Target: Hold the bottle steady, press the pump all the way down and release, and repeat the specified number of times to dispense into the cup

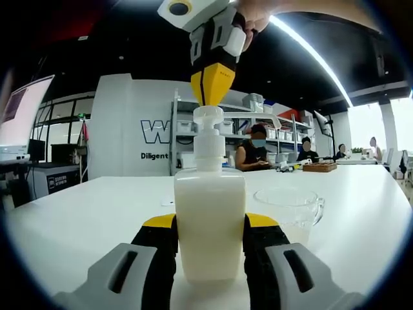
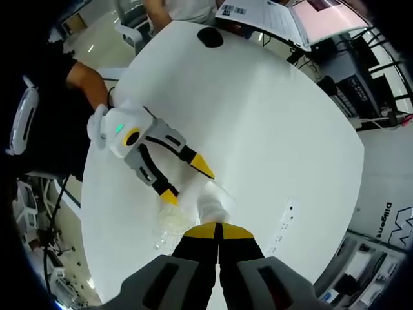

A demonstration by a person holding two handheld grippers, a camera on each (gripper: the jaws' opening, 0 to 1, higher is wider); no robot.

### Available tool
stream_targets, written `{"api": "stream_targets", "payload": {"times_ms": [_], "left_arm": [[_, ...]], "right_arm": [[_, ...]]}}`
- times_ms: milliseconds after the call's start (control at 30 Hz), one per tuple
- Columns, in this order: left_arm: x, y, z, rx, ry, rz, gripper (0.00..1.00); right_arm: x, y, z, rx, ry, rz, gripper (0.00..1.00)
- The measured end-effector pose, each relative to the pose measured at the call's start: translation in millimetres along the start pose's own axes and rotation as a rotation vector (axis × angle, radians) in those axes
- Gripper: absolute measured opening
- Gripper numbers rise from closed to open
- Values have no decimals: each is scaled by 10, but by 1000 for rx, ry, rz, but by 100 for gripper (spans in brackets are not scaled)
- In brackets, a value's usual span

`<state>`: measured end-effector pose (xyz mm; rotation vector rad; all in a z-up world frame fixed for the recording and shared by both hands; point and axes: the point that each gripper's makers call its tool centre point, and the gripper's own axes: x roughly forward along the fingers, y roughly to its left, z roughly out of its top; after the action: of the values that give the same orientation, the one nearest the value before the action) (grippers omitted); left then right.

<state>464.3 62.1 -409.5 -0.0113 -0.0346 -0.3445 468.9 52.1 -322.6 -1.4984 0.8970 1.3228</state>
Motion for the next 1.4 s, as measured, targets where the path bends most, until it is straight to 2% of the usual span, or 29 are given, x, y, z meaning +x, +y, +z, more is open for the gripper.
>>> {"api": "stream_targets", "payload": {"times_ms": [367, 1233, 1400], "left_arm": [[-3, 0, -1, -1, -1, 0, 38], [2, 17, -1, -6, -2, 2, 38], [6, 21, -6, -6, -1, 2, 38]], "right_arm": [[12, 7, 2, 1, 15, 5, 0], [24, -5, 9, 20, 4, -12, 0], [18, -5, -8, 37, -28, -10, 0]]}}
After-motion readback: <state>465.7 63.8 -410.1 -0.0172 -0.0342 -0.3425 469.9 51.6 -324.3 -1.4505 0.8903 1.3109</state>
